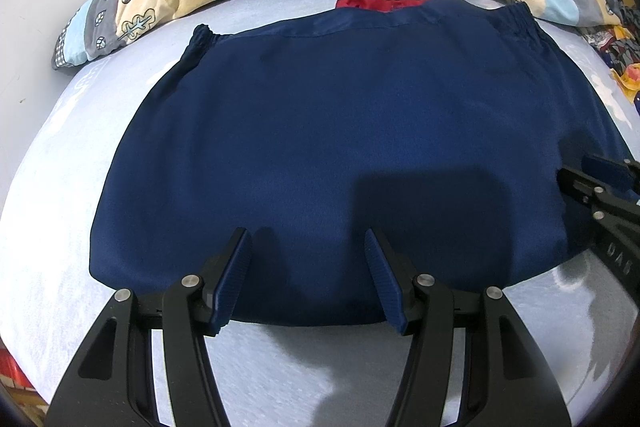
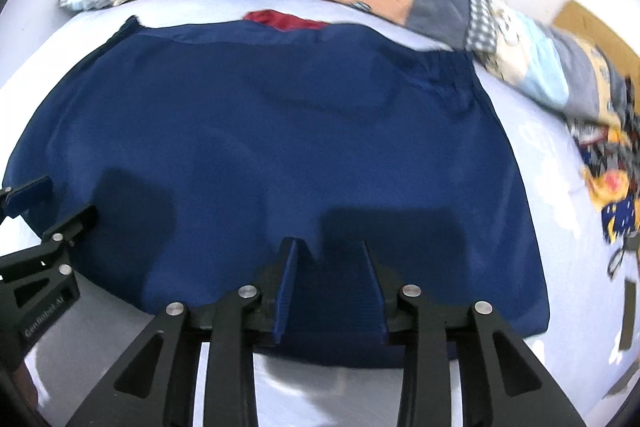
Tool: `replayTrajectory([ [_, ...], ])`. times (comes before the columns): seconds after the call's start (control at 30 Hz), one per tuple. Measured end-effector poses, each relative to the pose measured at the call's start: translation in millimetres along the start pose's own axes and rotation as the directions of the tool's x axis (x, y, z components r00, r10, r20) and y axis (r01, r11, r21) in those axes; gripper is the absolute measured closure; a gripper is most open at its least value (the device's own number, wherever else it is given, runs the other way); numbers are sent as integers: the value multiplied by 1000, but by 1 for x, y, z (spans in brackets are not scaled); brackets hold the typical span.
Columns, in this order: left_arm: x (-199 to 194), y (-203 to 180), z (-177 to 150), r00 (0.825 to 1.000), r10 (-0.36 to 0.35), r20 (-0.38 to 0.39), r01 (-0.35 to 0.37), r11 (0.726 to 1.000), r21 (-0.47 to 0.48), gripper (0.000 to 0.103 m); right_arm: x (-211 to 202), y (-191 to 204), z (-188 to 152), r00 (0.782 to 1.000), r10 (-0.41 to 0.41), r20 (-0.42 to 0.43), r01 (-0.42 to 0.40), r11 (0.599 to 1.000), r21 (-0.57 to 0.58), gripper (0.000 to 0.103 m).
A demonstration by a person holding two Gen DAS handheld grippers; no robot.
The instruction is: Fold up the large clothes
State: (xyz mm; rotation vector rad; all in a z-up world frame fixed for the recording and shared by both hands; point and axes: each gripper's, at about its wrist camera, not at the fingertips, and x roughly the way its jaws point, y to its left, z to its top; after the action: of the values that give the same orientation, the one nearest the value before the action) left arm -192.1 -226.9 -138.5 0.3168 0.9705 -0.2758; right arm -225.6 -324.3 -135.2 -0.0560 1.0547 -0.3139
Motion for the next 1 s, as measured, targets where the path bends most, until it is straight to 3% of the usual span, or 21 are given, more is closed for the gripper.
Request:
replayTrajectory([
  [0.2,-7,-7,1,1000,-13,3,13,1000,15,45,8,-69,-22,996,50,-74,-36,982,187,69],
  [0.4,-10,-16,3,1000,-20,4,20,1000,17,45,-10,-144,-50,996,80,-39,-57,910,410,69],
  [0.53,-11,-25,4,1000,-24,6,24,999,27,45,-23,-183,-77,990,144,1,-119,814,568,68],
  [0.6,-12,-29,5,1000,-26,9,26,999,32,45,-24,-199,-92,979,205,19,-169,745,646,66],
  [0.73,-11,-35,5,1000,-21,9,21,999,36,45,-21,-216,-124,941,327,88,-274,584,764,66],
  [0.8,-11,-35,5,1000,-22,9,22,999,34,45,-14,-219,-129,922,368,120,-315,533,785,66],
  [0.93,-9,-34,5,1000,-25,6,25,999,34,42,7,-213,-119,922,373,107,-306,529,792,66],
  [1.0,-8,-33,6,1000,-27,4,27,999,28,40,22,-210,-115,921,374,108,-300,503,811,65],
])
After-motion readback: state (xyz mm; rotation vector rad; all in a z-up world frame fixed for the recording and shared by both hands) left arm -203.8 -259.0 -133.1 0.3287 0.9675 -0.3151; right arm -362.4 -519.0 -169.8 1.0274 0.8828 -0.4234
